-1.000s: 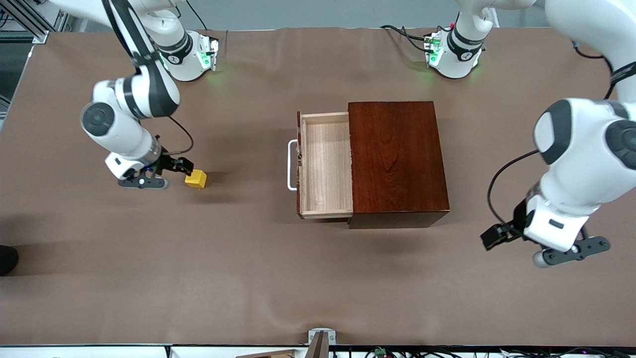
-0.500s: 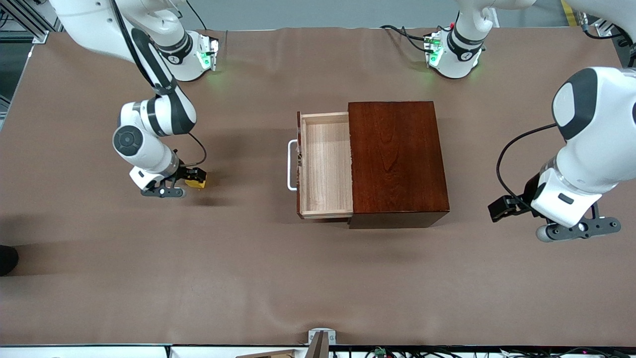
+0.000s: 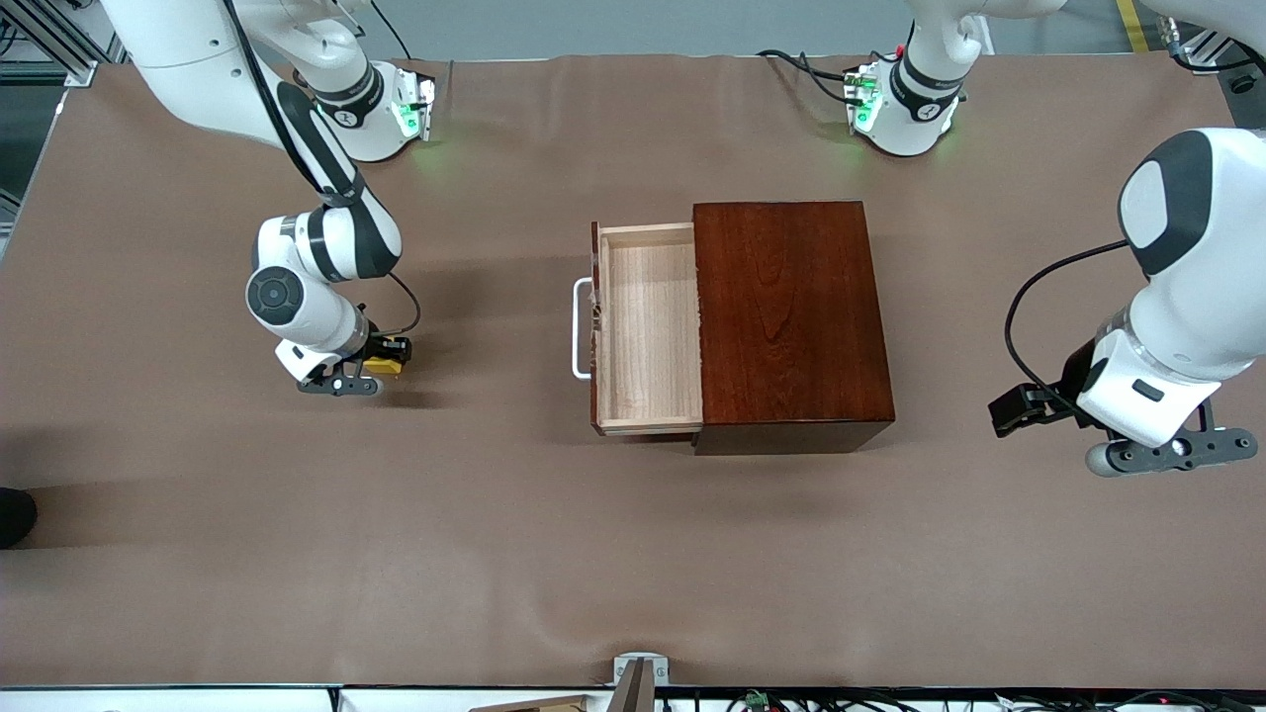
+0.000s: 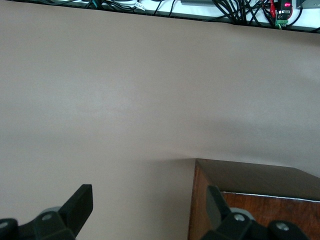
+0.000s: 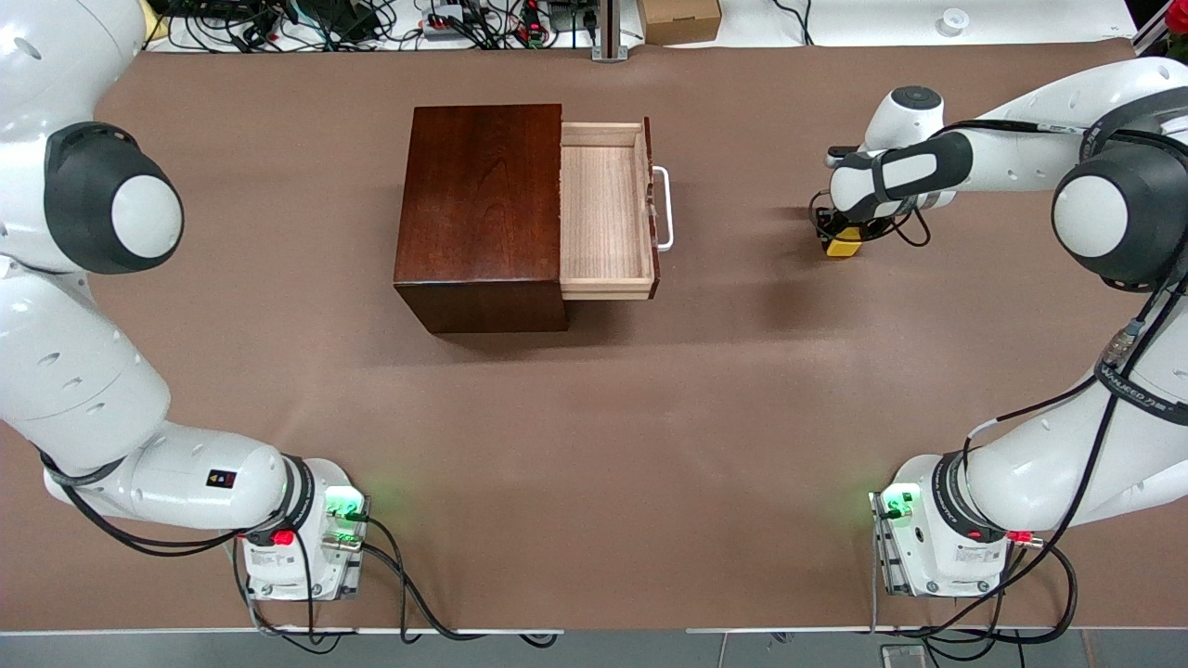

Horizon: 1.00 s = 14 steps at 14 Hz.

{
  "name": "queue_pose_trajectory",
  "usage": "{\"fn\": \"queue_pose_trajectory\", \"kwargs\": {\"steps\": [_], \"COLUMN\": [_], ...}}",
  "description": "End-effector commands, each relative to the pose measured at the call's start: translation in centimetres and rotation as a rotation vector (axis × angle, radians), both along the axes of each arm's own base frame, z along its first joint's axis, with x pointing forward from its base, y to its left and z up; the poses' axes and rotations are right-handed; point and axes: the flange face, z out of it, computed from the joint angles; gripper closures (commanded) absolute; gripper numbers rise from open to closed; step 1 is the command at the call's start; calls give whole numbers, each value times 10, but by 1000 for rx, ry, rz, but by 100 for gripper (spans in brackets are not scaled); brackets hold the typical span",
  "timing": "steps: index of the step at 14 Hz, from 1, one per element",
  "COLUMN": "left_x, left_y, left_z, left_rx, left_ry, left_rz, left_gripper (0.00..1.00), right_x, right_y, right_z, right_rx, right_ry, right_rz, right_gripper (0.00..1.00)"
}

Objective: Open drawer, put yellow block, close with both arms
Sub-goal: 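Grasp the yellow cube with the right gripper and lift it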

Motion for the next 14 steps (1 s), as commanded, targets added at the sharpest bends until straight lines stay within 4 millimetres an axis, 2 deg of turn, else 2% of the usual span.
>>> {"fn": "queue_pose_trajectory", "kwargs": {"steps": [1, 4, 6, 9, 10, 11, 12, 14], "left_x": [-7, -5, -5, -5, -5, -5, -5, -4], "left_y": [1, 1, 1, 2, 2, 2, 1, 1], "left_z": [6, 3, 4, 4, 4, 4, 4, 2], "left_rx": [5, 11, 11, 10, 10, 10, 5, 8], "left_ry": [-7, -4, -6, -6, -6, -6, -7, -7], "left_rz": [-17, -17, -19, -17, -17, -17, -16, -17], "left_gripper": [0, 0, 0, 0, 0, 0, 0, 0], "right_x": [7, 7, 7, 24, 28, 28, 27, 36], "right_y": [0, 0, 4, 20, 35, 58, 92, 165], "right_z": [58, 141, 211, 320, 345, 359, 369, 373], "right_rx": [15, 32, 54, 85, 88, 90, 93, 95], "right_ry": [4, -29, -47, -25, -23, -30, -54, -71], "right_rz": [-23, -17, -16, -9, -27, -40, -19, -67], "right_gripper": [87, 87, 87, 85, 86, 86, 87, 87]}}
